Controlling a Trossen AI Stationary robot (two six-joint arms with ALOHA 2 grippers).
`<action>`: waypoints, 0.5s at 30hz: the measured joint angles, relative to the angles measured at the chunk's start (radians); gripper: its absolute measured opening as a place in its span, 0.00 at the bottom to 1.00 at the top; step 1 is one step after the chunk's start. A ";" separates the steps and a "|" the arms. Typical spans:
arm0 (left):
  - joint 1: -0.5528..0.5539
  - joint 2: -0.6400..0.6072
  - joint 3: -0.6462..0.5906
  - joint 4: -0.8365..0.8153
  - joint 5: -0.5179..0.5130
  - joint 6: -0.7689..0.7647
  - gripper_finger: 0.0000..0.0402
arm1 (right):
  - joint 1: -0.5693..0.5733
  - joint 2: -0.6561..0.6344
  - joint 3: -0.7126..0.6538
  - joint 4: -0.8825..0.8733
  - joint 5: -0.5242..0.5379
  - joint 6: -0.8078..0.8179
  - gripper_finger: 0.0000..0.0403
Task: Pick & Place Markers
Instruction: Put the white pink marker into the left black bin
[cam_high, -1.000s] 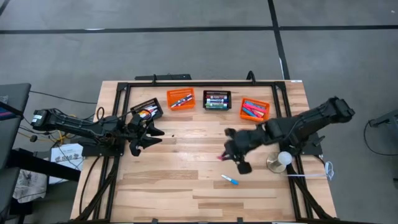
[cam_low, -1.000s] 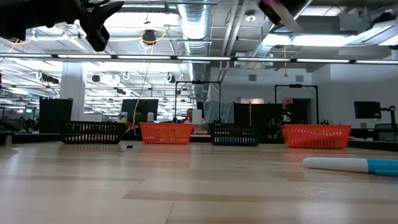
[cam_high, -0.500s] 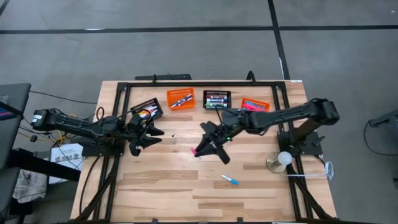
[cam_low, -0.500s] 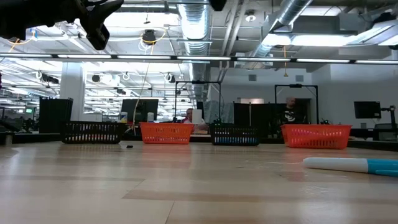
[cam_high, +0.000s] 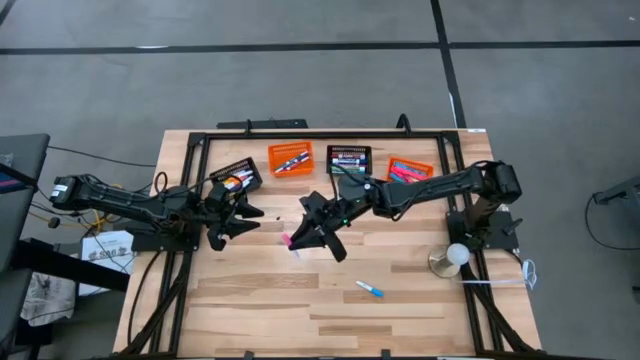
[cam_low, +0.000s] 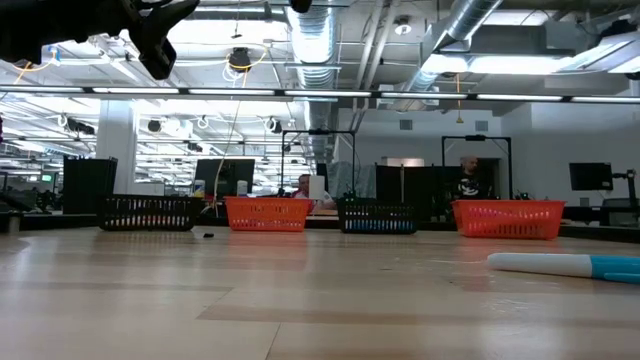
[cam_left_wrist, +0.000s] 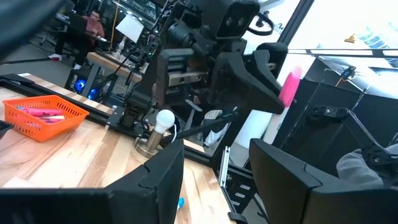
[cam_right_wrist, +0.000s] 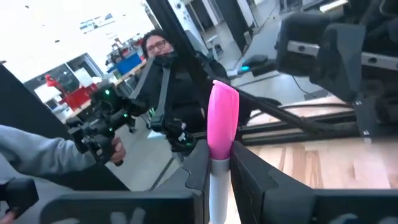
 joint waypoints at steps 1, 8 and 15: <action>0.000 0.000 0.000 0.000 0.000 0.000 0.45 | 0.000 0.004 0.007 0.006 0.003 0.000 0.09; 0.000 0.002 0.000 0.003 0.000 0.000 0.45 | -0.019 0.004 0.020 0.004 0.032 0.003 0.10; 0.000 0.002 0.000 0.005 -0.090 0.016 0.45 | -0.045 0.004 0.020 0.027 0.086 0.011 0.09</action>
